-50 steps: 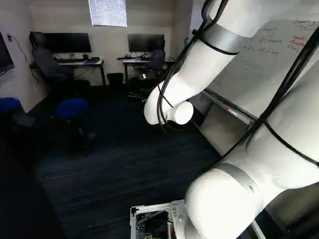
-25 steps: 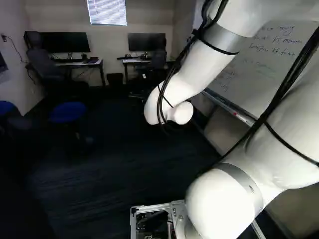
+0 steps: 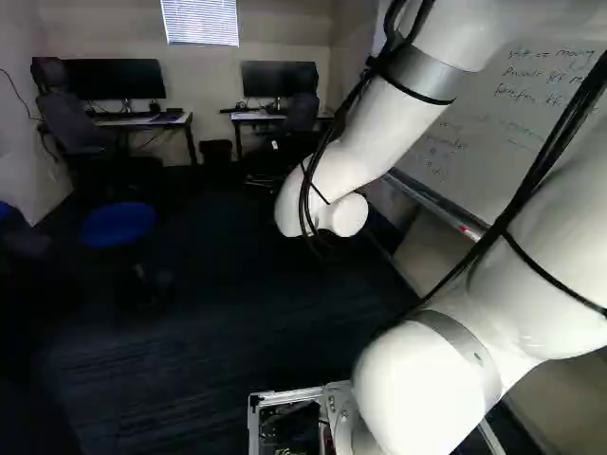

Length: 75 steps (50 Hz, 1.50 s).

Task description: Open the door and move inside

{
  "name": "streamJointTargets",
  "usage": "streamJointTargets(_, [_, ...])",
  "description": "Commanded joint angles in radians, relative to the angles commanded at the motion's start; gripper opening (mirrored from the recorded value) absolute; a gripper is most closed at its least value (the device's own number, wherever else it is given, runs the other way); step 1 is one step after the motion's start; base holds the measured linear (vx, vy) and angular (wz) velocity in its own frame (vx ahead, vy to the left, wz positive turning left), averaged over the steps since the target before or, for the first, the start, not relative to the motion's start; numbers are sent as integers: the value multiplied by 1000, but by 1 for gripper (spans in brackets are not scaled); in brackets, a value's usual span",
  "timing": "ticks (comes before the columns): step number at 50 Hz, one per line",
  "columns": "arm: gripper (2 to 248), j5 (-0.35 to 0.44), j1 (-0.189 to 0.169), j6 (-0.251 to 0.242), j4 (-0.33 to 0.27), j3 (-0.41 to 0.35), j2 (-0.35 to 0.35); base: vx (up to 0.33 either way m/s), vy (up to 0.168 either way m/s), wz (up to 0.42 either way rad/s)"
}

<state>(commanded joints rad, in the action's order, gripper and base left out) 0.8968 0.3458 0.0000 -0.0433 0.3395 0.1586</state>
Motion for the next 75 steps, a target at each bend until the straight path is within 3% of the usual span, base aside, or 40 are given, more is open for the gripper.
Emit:
streamJointTargets(47, [247, 0, 0, 0, 0, 0, 0, 185, 13, -16])
streamJointTargets(75, [247, 0, 0, 0, 0, 0, 0, 182, 93, -31])
